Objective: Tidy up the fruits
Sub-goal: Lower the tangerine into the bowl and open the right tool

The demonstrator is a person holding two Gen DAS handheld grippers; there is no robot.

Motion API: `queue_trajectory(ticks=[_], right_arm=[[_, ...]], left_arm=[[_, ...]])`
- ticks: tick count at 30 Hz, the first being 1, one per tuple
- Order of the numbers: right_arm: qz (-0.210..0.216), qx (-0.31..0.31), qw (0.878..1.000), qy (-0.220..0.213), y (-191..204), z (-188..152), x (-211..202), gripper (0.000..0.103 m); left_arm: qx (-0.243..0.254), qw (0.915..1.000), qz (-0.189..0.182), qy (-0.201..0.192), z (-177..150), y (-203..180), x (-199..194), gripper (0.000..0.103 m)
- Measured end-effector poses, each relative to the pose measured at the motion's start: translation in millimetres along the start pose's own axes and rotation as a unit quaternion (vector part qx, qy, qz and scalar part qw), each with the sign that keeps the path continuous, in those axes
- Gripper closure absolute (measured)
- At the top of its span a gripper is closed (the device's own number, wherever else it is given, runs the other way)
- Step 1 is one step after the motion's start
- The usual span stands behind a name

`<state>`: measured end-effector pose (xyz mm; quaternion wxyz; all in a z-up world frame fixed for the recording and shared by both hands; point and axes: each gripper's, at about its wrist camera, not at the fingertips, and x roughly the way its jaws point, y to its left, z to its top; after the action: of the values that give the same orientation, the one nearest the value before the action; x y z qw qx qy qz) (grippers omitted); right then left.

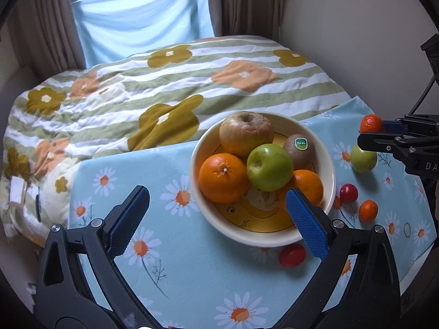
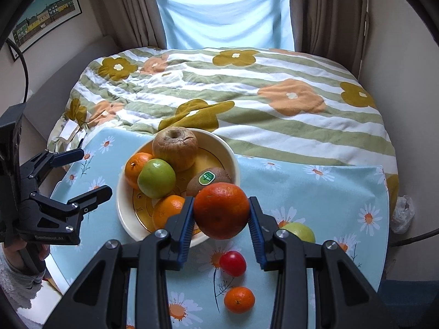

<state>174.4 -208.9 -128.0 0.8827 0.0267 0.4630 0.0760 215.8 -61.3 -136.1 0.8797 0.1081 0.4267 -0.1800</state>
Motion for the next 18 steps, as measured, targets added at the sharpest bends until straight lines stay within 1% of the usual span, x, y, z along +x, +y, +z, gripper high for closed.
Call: queue_trajectory(ticks=[6,11,18], right_arm=[[0.014,-0.014,1.0,0.019,13,0,23,0.068],[0.026,-0.018,0.999,0.029,16,-1,44,0.068],[0.022,-0.015,0.999,0.036,16,-2,62,0.068]], left_arm=[[-0.012,0.9997,0.02,0.011,-17,14,-3,0.0],[-0.021,0.9991,0.027,0.024,-32,18,0,0.0],[-0.032,0.9986,0.027,0.032,-45,18,5,0.0]])
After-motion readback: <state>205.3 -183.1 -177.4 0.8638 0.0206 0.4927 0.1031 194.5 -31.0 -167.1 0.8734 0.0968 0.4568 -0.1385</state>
